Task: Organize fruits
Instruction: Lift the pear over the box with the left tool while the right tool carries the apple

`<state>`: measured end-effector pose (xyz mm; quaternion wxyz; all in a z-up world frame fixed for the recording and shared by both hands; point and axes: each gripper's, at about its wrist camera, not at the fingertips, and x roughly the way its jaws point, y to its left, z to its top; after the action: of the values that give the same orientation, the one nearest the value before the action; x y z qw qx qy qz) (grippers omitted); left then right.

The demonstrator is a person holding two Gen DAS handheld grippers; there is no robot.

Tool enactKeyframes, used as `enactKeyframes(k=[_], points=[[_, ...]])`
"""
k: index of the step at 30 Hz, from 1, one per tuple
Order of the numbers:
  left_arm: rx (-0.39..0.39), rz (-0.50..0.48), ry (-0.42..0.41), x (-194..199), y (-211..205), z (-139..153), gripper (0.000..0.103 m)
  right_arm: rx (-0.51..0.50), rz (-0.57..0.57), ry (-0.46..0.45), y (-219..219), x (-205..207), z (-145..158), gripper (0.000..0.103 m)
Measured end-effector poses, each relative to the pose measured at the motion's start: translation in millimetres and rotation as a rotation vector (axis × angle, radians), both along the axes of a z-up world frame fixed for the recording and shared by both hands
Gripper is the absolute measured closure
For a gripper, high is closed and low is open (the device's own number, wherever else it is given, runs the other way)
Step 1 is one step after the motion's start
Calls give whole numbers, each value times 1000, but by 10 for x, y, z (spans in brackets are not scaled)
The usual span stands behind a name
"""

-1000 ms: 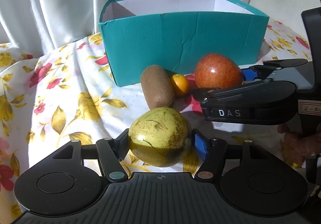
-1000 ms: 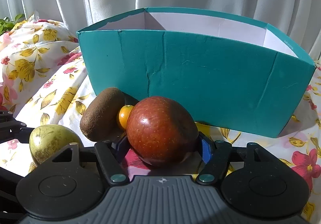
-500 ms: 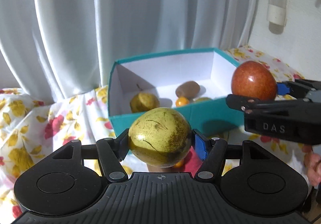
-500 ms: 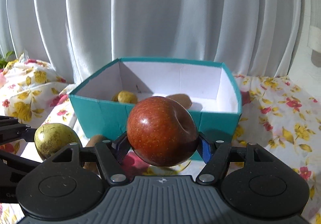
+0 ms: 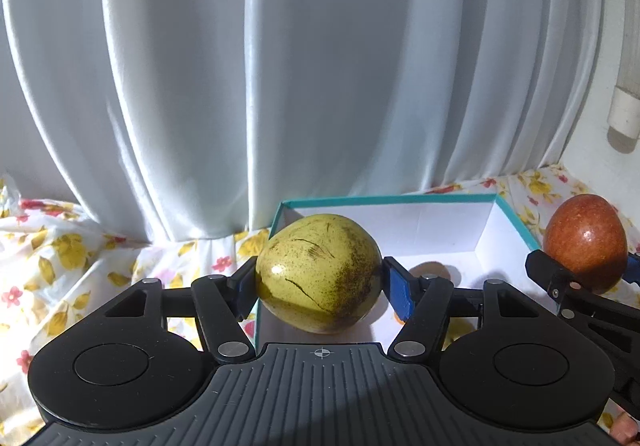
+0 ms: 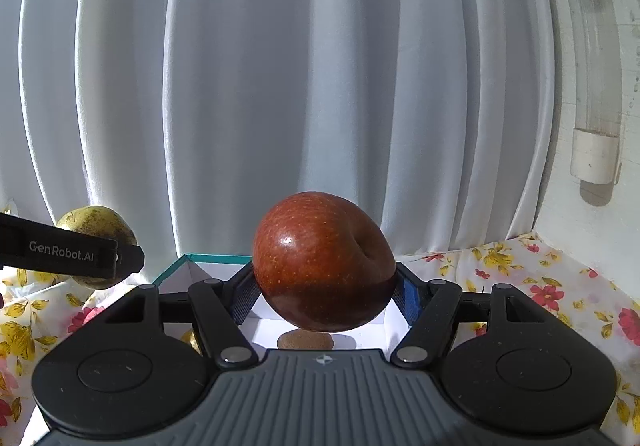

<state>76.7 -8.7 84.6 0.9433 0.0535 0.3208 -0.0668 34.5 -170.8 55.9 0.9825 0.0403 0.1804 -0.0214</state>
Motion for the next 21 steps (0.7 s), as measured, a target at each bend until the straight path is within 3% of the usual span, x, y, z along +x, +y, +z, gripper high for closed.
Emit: enactKeyframes(k=[21], points=[[29, 3, 89, 198, 21, -335, 34, -14, -30, 81, -123, 182, -383, 34]])
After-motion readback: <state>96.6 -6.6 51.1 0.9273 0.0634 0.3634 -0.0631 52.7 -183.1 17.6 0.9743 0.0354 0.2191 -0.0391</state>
